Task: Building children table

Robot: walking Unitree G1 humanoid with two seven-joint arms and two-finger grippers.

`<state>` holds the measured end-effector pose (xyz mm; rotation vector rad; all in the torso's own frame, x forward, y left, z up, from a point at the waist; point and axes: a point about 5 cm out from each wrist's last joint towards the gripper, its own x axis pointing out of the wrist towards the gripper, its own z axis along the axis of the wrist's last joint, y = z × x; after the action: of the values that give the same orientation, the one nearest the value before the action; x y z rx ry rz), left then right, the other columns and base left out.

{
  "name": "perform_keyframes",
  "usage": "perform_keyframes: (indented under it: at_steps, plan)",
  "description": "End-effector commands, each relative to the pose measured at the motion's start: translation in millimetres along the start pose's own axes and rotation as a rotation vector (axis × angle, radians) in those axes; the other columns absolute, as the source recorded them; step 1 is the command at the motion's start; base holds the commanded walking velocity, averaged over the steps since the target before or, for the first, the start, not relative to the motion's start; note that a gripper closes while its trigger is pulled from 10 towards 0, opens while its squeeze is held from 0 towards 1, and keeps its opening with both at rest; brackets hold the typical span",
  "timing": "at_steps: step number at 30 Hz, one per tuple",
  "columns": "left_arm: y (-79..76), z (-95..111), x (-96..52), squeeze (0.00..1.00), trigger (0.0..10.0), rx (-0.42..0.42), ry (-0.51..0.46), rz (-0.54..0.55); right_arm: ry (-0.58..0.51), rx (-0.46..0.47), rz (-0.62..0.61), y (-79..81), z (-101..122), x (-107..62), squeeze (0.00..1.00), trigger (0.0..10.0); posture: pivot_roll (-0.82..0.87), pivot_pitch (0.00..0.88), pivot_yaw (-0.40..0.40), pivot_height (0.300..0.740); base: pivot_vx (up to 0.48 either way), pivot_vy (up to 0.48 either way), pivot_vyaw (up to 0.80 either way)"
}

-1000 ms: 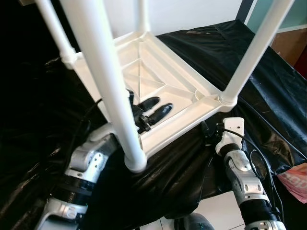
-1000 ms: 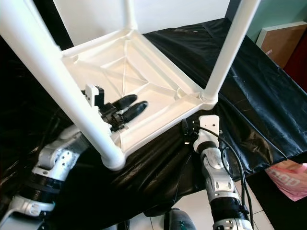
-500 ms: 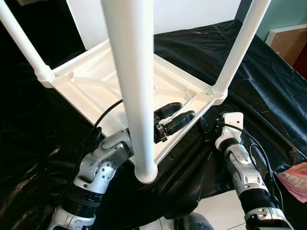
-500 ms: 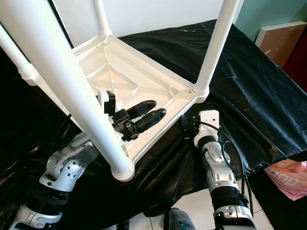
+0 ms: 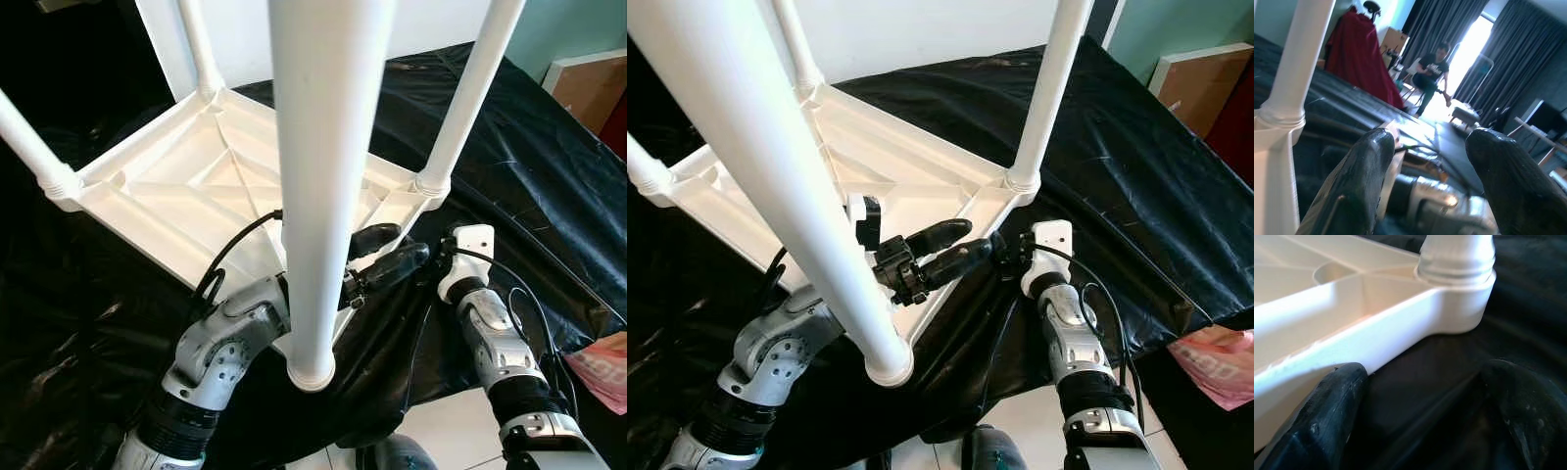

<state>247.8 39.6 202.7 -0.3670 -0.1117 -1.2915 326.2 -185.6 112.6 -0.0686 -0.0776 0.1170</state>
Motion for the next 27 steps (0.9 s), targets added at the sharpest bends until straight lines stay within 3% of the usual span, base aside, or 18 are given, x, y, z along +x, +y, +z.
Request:
perform_keyframes:
  at_steps: [1,2,3,5,9,11,12,15,19,24,27]
  plan:
    - [5.3,-3.6,-5.9,0.0,10.0,0.034,0.034,0.004,-0.01,-0.006,-0.033,-6.7,-0.3,-3.6,0.0,10.0,-0.01,0.142,0.006,0.74,0.0,0.0,0.0]
    - [21.0,-3.2,-19.5,0.0,10.0,0.112,0.093,0.063,-0.017,-0.02,-0.047,-13.2,0.7,-9.1,0.0,10.0,-0.01,0.145,0.005,0.74,0.0,0.0,0.0]
    - [21.0,-3.2,-19.5,0.0,10.0,0.112,0.093,0.063,-0.017,-0.02,-0.047,-13.2,0.7,-9.1,0.0,10.0,-0.01,0.145,0.005,0.74,0.0,0.0,0.0]
    - [43.6,1.0,-40.8,0.0,10.0,0.216,0.179,0.147,-0.03,-0.039,-0.054,-21.6,3.3,-17.6,0.0,10.0,-0.01,0.146,0.007,0.74,0.0,0.0,0.0]
    - [55.3,7.4,-54.0,0.0,10.0,0.284,0.219,0.187,-0.044,-0.043,-0.051,-27.1,6.1,-23.2,0.0,10.0,-0.01,0.147,0.009,0.74,0.0,0.0,0.0]
    - [67.0,19.3,-75.8,0.0,10.0,0.349,0.28,0.195,-0.066,-0.053,-0.033,-34.7,12.1,-32.3,0.0,10.0,-0.03,0.148,0.019,0.74,0.0,0.0,0.0]
    - [67.0,19.3,-75.8,0.0,10.0,0.349,0.28,0.195,-0.066,-0.053,-0.033,-34.7,12.1,-32.3,0.0,10.0,-0.03,0.148,0.019,0.74,0.0,0.0,0.0]
    - [78.6,37.5,-101.8,0.0,10.0,0.437,0.381,0.197,-0.075,-0.072,0.002,-42.1,18.5,-42.5,0.0,10.0,-0.03,0.148,0.024,0.74,0.0,0.0,0.0]
    - [82.0,41.3,-109.5,0.0,10.0,0.488,0.431,0.182,-0.075,-0.079,0.018,-43.2,21.0,-45.3,0.0,10.0,-0.03,0.147,0.028,0.74,0.0,0.0,0.0]
    - [87.8,34.5,-122.7,0.0,10.0,0.596,0.607,0.112,-0.076,-0.044,0.109,-35.8,27.6,-50.9,0.0,10.0,-0.02,0.147,0.027,0.74,0.0,0.0,0.0]
    - [86.3,31.8,-120.8,0.0,10.0,0.582,0.623,0.07,-0.065,-0.04,0.139,-32.5,28.0,-52.2,0.0,10.0,-0.01,0.147,0.024,0.74,0.0,0.0,0.0]
